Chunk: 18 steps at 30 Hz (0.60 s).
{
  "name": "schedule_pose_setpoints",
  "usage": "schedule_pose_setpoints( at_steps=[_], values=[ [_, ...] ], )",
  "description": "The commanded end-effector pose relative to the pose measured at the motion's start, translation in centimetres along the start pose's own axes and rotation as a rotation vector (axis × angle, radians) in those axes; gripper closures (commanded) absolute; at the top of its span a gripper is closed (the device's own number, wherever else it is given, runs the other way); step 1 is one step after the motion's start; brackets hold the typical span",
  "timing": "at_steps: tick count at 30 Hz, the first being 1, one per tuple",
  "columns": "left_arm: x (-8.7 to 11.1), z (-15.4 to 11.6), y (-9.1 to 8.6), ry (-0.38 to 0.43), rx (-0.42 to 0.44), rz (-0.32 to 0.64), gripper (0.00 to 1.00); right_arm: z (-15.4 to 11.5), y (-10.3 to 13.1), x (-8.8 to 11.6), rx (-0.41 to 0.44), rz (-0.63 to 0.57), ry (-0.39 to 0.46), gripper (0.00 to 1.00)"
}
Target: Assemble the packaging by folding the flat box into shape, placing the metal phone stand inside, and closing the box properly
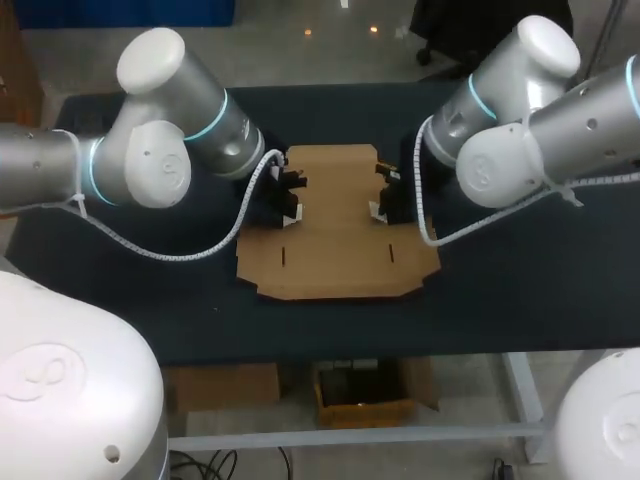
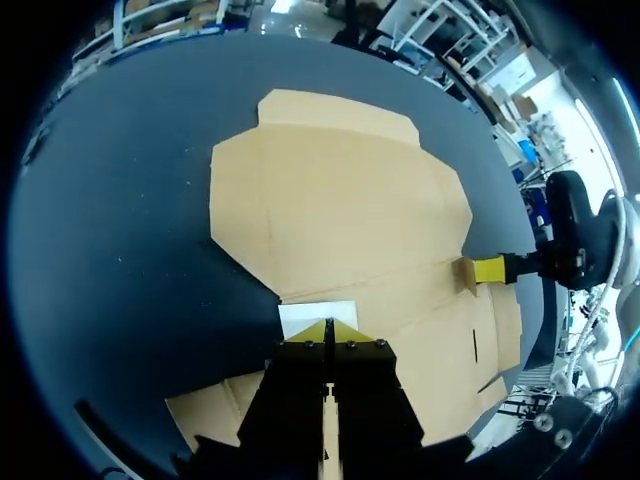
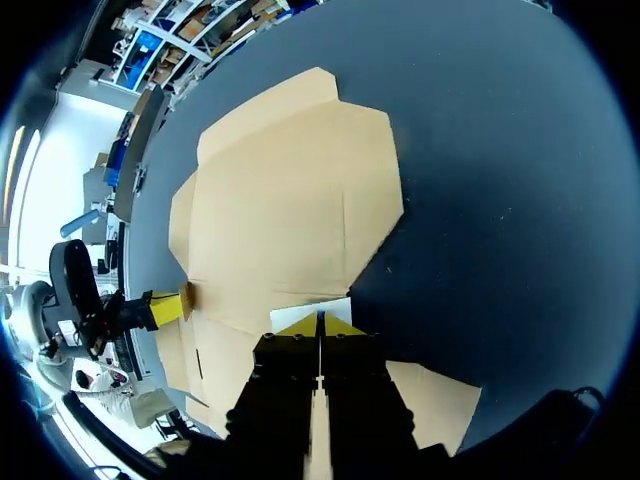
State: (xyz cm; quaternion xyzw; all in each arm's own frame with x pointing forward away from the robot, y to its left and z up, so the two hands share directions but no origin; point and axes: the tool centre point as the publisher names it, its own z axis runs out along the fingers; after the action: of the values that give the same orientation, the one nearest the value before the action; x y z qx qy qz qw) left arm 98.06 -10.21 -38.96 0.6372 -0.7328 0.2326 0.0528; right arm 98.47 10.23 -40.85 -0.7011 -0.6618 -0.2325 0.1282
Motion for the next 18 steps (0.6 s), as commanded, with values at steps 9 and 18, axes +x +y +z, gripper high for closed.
schedule_pose_setpoints(
  at_steps=[9, 18],
  values=[
    [-2.4, -5.3, -0.3, 0.138, -0.034, -0.022, 1.0, -5.0, -0.8, -4.0, -0.002, 0.006, 0.314, 1.0],
    [-3.0, -9.3, 2.0, 0.154, -0.019, -0.057, 1.0, -7.7, -2.3, -5.4, -0.007, 0.034, 0.346, 1.0]
  ],
)
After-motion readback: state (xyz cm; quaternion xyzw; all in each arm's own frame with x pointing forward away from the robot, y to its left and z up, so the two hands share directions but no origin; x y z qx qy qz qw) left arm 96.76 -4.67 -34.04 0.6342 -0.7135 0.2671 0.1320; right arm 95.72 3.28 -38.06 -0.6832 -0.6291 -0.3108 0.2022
